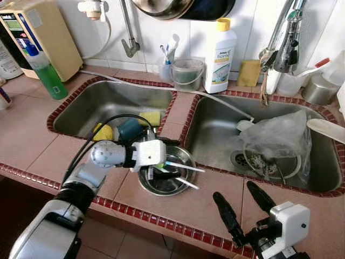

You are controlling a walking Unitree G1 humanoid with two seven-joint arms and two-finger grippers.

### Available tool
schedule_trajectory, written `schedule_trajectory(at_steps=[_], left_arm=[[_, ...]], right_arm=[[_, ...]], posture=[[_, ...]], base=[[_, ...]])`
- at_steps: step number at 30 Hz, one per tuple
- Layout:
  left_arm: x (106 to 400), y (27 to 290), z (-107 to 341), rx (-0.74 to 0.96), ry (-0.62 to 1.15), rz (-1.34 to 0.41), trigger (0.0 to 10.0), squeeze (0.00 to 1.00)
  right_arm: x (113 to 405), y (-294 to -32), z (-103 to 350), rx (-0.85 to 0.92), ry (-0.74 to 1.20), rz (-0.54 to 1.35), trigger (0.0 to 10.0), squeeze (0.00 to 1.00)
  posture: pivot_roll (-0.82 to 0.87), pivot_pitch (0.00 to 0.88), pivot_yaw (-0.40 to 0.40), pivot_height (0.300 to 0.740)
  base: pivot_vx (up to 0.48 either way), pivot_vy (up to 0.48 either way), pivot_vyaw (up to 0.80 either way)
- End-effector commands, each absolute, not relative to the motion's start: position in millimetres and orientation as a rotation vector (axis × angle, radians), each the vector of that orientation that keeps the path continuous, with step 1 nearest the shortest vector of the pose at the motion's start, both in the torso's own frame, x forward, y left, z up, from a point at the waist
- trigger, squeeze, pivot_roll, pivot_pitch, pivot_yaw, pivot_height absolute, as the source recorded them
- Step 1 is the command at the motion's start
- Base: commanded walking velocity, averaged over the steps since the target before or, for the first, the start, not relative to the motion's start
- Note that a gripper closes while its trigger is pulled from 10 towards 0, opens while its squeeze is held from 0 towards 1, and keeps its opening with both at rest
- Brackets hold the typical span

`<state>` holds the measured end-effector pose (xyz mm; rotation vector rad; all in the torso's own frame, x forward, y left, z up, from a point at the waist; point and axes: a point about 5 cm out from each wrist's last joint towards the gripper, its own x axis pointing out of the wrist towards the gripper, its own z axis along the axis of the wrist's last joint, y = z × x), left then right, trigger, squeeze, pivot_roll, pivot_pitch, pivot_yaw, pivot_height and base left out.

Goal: Kitchen organization

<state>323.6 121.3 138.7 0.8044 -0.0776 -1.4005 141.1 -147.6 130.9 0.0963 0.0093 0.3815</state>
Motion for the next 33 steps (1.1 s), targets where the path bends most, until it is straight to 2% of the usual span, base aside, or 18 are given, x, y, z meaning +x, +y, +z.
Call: schedule_trajectory(at_steps=[1, 6, 17, 22, 33], left_arm=[[316.1, 131.6, 123.4, 0.846, 0.037, -1.466, 10.0, 0.00], [319.7, 131.1, 134.1, 0.812, 0.010, -1.460, 10.0, 0.00], [329.3, 108.0, 167.9, 0.674, -0.098, -1.468, 10.0, 0.00], [332.0, 104.8, 176.1, 0.683, -0.118, -1.468, 10.0, 0.00], [330.0, 110.9, 156.3, 0.749, -0.061, -1.474, 10.0, 0.00]], right_arm=[[140.9, -148.9, 132.5, 0.095, 0.010, 0.386, 10.0, 0.00], [143.5, -149.2, 132.3, 0.095, 0.009, 0.393, 10.0, 0.00], [146.3, -149.7, 132.5, 0.092, 0.008, 0.397, 10.0, 0.00], [147.0, -149.5, 132.8, 0.096, 0.007, 0.395, 10.0, 0.00], [145.8, -147.9, 133.2, 0.102, 0.005, 0.389, 10.0, 0.00]], posture=[[-0.15, 0.068, 0.104, 0.740], [-0.14, 0.066, 0.101, 0.740], [-0.15, 0.063, 0.097, 0.740], [-0.15, 0.063, 0.099, 0.740], [-0.15, 0.068, 0.108, 0.740]], base=[[0.000, 0.000, 0.00], [0.000, 0.000, 0.00], [0.000, 0.000, 0.00], [0.000, 0.000, 0.00], [0.000, 0.000, 0.00]])
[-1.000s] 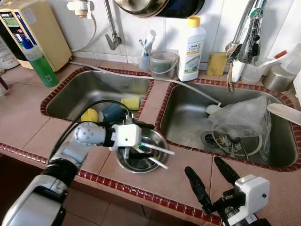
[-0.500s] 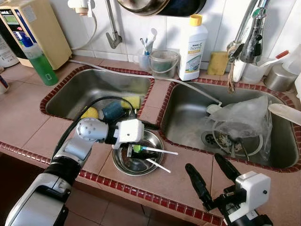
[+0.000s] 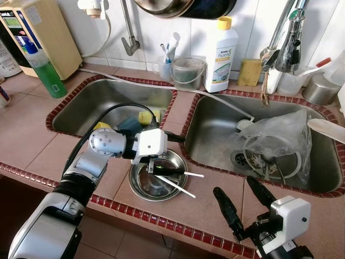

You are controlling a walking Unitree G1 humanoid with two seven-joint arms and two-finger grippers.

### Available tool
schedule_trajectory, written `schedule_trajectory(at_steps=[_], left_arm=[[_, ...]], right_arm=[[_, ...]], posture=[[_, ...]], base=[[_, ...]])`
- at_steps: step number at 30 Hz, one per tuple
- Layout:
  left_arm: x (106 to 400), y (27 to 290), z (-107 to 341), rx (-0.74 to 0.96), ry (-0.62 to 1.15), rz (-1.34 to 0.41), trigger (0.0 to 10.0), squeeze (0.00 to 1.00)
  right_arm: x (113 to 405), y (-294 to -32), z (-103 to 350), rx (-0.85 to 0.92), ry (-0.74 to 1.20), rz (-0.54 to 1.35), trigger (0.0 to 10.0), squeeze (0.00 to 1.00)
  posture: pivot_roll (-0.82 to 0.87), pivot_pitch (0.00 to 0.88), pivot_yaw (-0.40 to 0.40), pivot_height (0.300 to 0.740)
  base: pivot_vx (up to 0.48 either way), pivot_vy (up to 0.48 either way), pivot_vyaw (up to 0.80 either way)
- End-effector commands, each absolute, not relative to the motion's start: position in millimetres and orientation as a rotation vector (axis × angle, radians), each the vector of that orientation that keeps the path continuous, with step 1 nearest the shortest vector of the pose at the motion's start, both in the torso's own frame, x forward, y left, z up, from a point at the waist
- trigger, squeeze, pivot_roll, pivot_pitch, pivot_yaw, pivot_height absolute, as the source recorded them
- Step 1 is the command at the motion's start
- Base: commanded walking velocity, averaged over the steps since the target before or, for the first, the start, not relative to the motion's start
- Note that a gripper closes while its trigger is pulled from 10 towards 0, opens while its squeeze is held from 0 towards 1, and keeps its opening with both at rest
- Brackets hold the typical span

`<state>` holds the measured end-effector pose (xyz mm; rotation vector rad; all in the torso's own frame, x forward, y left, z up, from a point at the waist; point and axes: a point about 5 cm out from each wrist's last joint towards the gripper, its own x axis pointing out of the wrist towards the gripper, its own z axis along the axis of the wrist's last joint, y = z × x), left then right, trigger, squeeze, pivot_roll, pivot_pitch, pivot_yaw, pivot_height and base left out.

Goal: Kitchen organization

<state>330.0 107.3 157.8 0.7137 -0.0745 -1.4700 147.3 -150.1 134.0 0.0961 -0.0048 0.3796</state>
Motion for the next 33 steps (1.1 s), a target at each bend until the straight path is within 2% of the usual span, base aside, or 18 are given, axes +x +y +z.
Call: schedule_trajectory(at_steps=[1, 15, 19, 20, 31, 32, 33], left_arm=[[330.1, 111.9, 154.1, 0.756, -0.050, -1.471, 10.0, 0.00], [327.9, 117.9, 138.7, 0.786, -0.003, -1.469, 10.0, 0.00], [325.6, 122.4, 132.8, 0.787, 0.035, -1.485, 9.6, 0.00], [324.7, 124.8, 129.8, 0.790, 0.062, -1.491, 10.0, 0.00], [318.8, 138.8, 115.7, 0.799, 0.213, -1.541, 10.0, 0.00], [318.3, 140.1, 115.0, 0.795, 0.228, -1.548, 7.7, 0.00], [318.3, 140.1, 115.0, 0.795, 0.228, -1.548, 7.7, 0.00]], right_arm=[[145.6, -147.9, 133.2, 0.103, 0.005, 0.388, 10.0, 0.00], [144.0, -147.3, 133.2, 0.112, 0.006, 0.379, 10.0, 0.00], [142.8, -147.2, 133.0, 0.114, 0.008, 0.374, 10.0, 0.00], [142.4, -147.3, 132.8, 0.113, 0.009, 0.373, 10.0, 0.00], [140.9, -146.9, 132.1, 0.115, 0.013, 0.374, 10.0, 0.00], [140.9, -146.9, 131.8, 0.115, 0.014, 0.374, 10.0, 0.00], [140.9, -146.9, 131.8, 0.115, 0.014, 0.374, 10.0, 0.00]], posture=[[-0.15, 0.069, 0.109, 0.740], [-0.16, 0.072, 0.117, 0.740], [-0.16, 0.073, 0.119, 0.740], [-0.16, 0.072, 0.120, 0.740], [-0.16, 0.070, 0.125, 0.740], [-0.16, 0.070, 0.125, 0.740], [-0.16, 0.070, 0.125, 0.740]], base=[[0.000, 0.000, 0.00], [0.000, 0.000, 0.00], [0.000, 0.000, 0.00], [0.000, 0.000, 0.00], [0.000, 0.000, 0.00], [0.000, 0.000, 0.00], [0.000, 0.000, 0.00]])
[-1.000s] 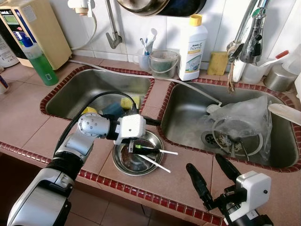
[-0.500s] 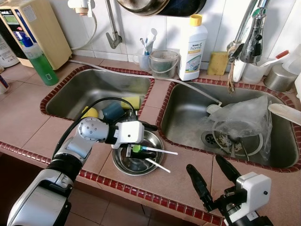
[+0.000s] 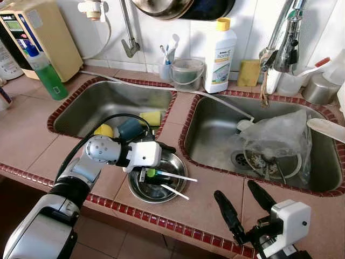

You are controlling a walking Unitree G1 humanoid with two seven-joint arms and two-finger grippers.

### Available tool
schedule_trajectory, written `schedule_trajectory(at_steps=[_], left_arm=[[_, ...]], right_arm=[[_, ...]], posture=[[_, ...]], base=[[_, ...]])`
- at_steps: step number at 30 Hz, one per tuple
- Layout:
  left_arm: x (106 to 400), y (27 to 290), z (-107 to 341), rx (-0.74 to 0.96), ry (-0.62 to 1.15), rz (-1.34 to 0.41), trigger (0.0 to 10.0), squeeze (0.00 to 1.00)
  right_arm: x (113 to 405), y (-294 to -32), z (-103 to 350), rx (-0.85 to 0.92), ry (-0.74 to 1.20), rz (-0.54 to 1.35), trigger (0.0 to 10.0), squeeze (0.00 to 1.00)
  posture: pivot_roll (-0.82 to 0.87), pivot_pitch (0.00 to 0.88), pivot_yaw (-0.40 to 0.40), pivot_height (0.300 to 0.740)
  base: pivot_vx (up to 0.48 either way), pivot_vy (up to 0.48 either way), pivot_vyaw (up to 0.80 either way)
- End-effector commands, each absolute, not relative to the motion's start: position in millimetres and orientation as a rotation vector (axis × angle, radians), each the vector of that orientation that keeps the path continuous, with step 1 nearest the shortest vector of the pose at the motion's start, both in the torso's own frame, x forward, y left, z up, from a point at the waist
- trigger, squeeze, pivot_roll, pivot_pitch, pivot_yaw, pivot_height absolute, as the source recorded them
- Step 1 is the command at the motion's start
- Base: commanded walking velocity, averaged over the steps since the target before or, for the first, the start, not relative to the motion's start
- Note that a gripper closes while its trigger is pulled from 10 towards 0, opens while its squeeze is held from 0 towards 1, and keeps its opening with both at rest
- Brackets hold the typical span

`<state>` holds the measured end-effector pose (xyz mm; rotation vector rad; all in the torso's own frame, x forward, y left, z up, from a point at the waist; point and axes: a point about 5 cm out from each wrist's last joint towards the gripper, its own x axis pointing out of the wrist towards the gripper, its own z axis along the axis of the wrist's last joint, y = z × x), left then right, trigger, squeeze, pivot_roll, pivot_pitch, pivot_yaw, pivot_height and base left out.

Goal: Kitchen organization

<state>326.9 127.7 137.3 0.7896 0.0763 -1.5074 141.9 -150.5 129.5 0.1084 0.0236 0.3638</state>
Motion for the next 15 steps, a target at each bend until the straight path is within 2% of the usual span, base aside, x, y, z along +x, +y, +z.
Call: schedule_trajectory(at_steps=[1, 5, 6, 7, 9, 10, 11, 12, 15], left_arm=[[318.1, 140.9, 114.7, 0.792, 0.236, -1.553, 7.7, 0.00], [316.1, 143.9, 112.4, 0.789, 0.284, -1.574, 7.0, 0.00], [315.2, 144.8, 111.8, 0.790, 0.295, -1.583, 4.6, 0.00], [314.6, 145.3, 111.4, 0.786, 0.302, -1.587, 3.7, 0.00], [314.4, 145.8, 111.4, 0.783, 0.309, -1.588, 3.7, 0.00], [314.2, 146.1, 111.2, 0.780, 0.316, -1.591, 1.8, 0.00], [314.0, 146.3, 111.1, 0.778, 0.321, -1.594, 1.8, 0.00], [313.7, 146.1, 111.2, 0.770, 0.323, -1.598, 0.0, 0.00], [313.2, 146.0, 111.1, 0.771, 0.329, -1.604, 0.0, 0.00]], right_arm=[[141.0, -147.0, 131.6, 0.115, 0.015, 0.375, 10.0, 0.00], [140.5, -147.3, 131.8, 0.114, 0.016, 0.373, 10.0, 0.00], [140.4, -147.4, 131.9, 0.114, 0.016, 0.372, 10.0, 0.00], [140.3, -147.5, 131.8, 0.114, 0.017, 0.371, 10.0, 0.00], [140.2, -147.6, 131.9, 0.114, 0.017, 0.370, 10.0, 0.00], [140.1, -147.6, 131.8, 0.114, 0.018, 0.369, 10.0, 0.00], [140.0, -147.7, 131.8, 0.113, 0.019, 0.369, 10.0, 0.00], [139.9, -147.9, 131.8, 0.113, 0.019, 0.367, 10.0, 0.00], [139.8, -148.0, 131.8, 0.113, 0.019, 0.366, 10.0, 0.00]], posture=[[-0.16, 0.070, 0.125, 0.740], [-0.16, 0.075, 0.125, 0.740], [-0.16, 0.079, 0.126, 0.740], [-0.16, 0.079, 0.126, 0.740], [-0.16, 0.081, 0.128, 0.740], [-0.15, 0.083, 0.127, 0.740], [-0.15, 0.083, 0.127, 0.740], [-0.16, 0.085, 0.129, 0.740], [-0.16, 0.085, 0.128, 0.740]], base=[[0.000, 0.000, 0.00], [0.000, 0.000, 0.00], [0.000, 0.000, 0.00], [0.000, 0.000, 0.00], [0.000, 0.000, 0.00], [0.000, 0.000, 0.00], [0.000, 0.000, 0.00], [0.000, 0.000, 0.00], [0.000, 0.000, 0.00]])
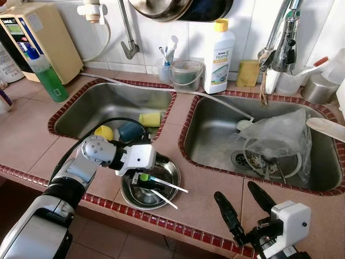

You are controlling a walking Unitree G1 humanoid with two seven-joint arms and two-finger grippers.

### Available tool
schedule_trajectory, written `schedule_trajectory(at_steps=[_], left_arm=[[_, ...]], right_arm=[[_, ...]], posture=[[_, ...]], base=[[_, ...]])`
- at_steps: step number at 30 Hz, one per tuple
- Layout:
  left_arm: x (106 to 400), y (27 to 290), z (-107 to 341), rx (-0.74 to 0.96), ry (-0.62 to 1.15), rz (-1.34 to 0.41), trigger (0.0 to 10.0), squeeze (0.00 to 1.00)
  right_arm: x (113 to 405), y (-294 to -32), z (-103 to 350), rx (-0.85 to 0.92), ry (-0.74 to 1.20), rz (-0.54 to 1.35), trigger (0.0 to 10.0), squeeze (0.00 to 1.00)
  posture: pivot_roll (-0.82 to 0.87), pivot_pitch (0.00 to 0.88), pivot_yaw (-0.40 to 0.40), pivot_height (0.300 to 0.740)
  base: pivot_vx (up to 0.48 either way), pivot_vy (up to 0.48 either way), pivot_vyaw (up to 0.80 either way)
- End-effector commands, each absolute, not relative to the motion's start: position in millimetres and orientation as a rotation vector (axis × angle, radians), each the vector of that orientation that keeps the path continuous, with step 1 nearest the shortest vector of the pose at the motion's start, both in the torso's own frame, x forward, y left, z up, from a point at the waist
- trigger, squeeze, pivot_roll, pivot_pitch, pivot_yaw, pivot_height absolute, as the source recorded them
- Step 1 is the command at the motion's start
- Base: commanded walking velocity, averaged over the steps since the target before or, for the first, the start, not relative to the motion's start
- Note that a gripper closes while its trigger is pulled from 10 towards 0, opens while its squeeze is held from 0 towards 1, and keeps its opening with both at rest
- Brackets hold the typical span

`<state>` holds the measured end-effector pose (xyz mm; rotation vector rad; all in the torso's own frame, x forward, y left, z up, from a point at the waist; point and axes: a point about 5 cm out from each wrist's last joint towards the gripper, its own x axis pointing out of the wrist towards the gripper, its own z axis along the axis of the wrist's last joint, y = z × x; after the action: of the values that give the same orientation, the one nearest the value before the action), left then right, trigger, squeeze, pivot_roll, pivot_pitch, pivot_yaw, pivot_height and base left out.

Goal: Kitchen organization

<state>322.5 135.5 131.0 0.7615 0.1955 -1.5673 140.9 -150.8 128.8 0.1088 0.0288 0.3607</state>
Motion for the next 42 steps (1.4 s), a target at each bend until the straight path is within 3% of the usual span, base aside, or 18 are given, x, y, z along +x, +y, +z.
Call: schedule_trajectory(at_steps=[1, 16, 24, 42], left_arm=[[313.2, 145.9, 111.2, 0.770, 0.330, -1.606, 0.0, 0.00], [310.3, 146.3, 110.9, 0.766, 0.351, -1.629, 0.0, 0.00], [310.6, 145.1, 112.2, 0.764, 0.352, -1.629, 0.0, 0.00], [310.5, 146.0, 113.1, 0.767, 0.353, -1.627, 0.0, 0.00]], right_arm=[[139.8, -148.1, 131.8, 0.113, 0.019, 0.366, 10.0, 0.00], [137.8, -148.0, 131.7, 0.122, 0.025, 0.368, 10.0, 0.00], [131.0, -133.0, 132.1, 0.147, 0.063, 0.516, 10.0, 0.00], [127.8, -132.0, 127.6, 0.152, 0.094, 0.547, 10.0, 0.00]], posture=[[-0.16, 0.086, 0.129, 0.740], [-0.16, 0.093, 0.131, 0.740], [-0.15, 0.096, 0.129, 0.740], [-0.15, 0.097, 0.124, 0.740]], base=[[0.000, 0.000, 0.00], [0.000, 0.000, 0.00], [0.000, 0.000, 0.00], [0.000, 0.000, 0.00]])
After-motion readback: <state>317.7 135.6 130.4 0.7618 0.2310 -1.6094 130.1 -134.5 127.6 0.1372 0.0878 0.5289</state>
